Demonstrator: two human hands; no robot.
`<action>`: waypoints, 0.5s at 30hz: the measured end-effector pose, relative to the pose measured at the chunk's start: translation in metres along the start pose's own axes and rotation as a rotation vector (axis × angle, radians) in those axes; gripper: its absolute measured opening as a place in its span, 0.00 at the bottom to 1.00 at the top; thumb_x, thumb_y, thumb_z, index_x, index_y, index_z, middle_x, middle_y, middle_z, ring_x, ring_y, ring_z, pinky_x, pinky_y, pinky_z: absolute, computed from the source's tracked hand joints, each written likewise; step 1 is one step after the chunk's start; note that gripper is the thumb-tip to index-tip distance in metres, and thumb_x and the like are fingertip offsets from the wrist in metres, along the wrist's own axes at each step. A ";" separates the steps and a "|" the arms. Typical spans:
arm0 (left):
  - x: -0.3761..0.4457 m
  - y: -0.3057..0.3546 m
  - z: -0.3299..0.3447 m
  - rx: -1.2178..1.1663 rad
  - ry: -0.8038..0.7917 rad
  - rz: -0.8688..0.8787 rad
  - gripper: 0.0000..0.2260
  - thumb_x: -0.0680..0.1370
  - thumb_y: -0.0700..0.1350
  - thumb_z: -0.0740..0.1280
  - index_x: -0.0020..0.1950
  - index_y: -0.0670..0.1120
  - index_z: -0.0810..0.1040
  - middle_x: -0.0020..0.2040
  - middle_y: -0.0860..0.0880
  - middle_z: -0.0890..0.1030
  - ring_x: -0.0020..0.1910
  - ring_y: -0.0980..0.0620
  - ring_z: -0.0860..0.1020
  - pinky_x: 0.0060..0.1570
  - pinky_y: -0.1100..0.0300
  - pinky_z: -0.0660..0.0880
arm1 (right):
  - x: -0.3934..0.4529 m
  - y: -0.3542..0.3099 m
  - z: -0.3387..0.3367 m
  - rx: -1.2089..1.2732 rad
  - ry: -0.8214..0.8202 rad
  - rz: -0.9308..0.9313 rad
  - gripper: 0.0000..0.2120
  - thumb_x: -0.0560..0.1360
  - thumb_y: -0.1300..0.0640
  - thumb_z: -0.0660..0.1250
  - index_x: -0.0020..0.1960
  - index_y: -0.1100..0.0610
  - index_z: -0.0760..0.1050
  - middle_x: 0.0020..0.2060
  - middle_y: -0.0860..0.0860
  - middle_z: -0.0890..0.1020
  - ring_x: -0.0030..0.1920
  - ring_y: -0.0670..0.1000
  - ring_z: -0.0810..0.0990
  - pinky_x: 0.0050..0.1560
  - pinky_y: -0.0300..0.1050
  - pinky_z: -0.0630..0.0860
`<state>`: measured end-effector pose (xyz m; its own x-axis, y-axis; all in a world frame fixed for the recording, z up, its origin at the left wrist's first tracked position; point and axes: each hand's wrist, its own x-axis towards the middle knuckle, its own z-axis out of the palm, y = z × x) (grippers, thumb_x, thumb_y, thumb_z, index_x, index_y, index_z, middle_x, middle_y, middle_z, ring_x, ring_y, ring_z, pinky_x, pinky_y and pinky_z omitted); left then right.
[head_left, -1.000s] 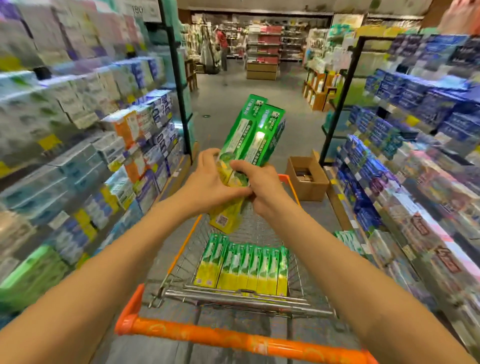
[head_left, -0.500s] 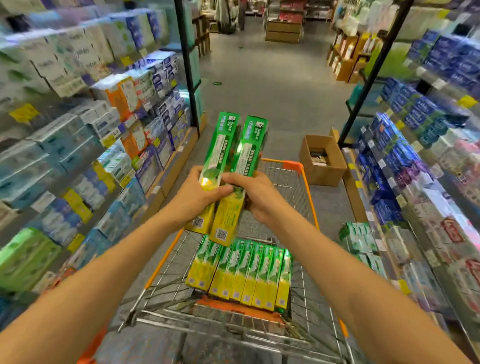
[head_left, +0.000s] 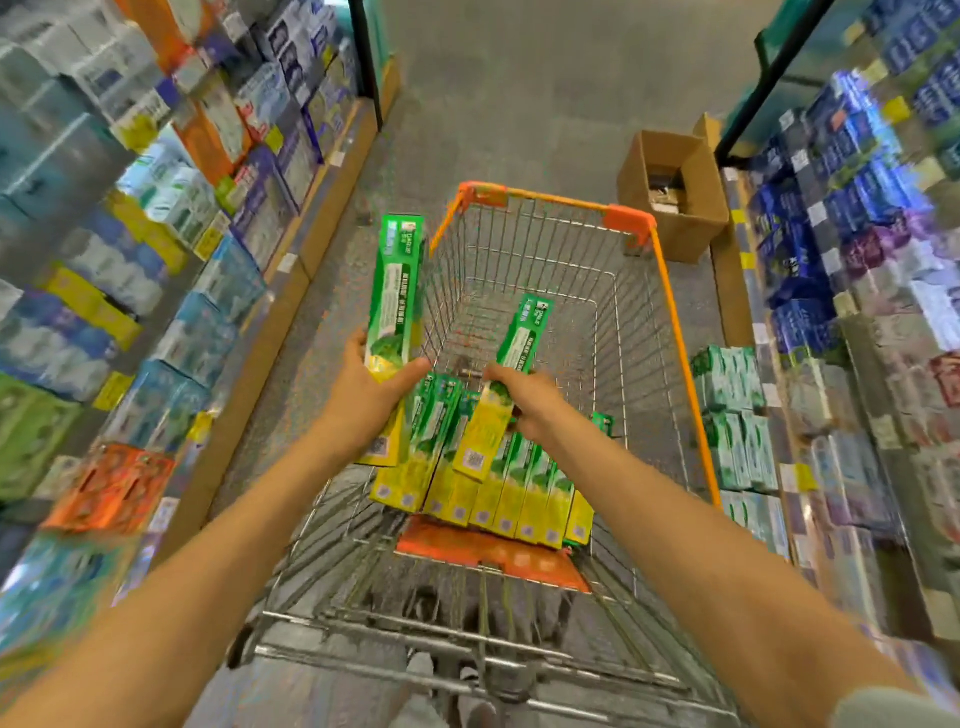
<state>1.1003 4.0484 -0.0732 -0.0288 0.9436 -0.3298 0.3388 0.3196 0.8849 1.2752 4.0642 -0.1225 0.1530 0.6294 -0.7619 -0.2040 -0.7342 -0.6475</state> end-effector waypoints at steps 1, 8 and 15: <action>0.004 -0.006 -0.003 0.005 -0.007 -0.007 0.29 0.75 0.46 0.69 0.71 0.40 0.60 0.60 0.42 0.74 0.52 0.47 0.75 0.50 0.56 0.70 | 0.015 0.011 0.002 -0.001 0.012 0.045 0.09 0.73 0.59 0.70 0.47 0.58 0.70 0.34 0.53 0.75 0.31 0.50 0.75 0.28 0.40 0.73; 0.019 -0.036 -0.015 0.083 -0.035 -0.055 0.26 0.76 0.47 0.68 0.69 0.46 0.61 0.57 0.48 0.75 0.44 0.58 0.75 0.39 0.69 0.69 | 0.104 0.089 0.029 -0.100 0.090 0.181 0.45 0.67 0.54 0.75 0.75 0.61 0.52 0.66 0.58 0.71 0.62 0.62 0.73 0.56 0.62 0.73; 0.024 -0.048 -0.008 0.068 -0.153 -0.056 0.26 0.76 0.41 0.67 0.69 0.49 0.57 0.46 0.67 0.63 0.32 0.85 0.65 0.33 0.84 0.63 | 0.178 0.159 0.051 -0.397 0.118 0.184 0.48 0.64 0.49 0.77 0.73 0.63 0.55 0.56 0.61 0.80 0.50 0.58 0.82 0.50 0.54 0.79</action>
<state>1.0760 4.0559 -0.1208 0.0925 0.8988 -0.4285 0.4035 0.3596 0.8413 1.2204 4.0726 -0.3598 0.2630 0.4631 -0.8464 0.1447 -0.8863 -0.4399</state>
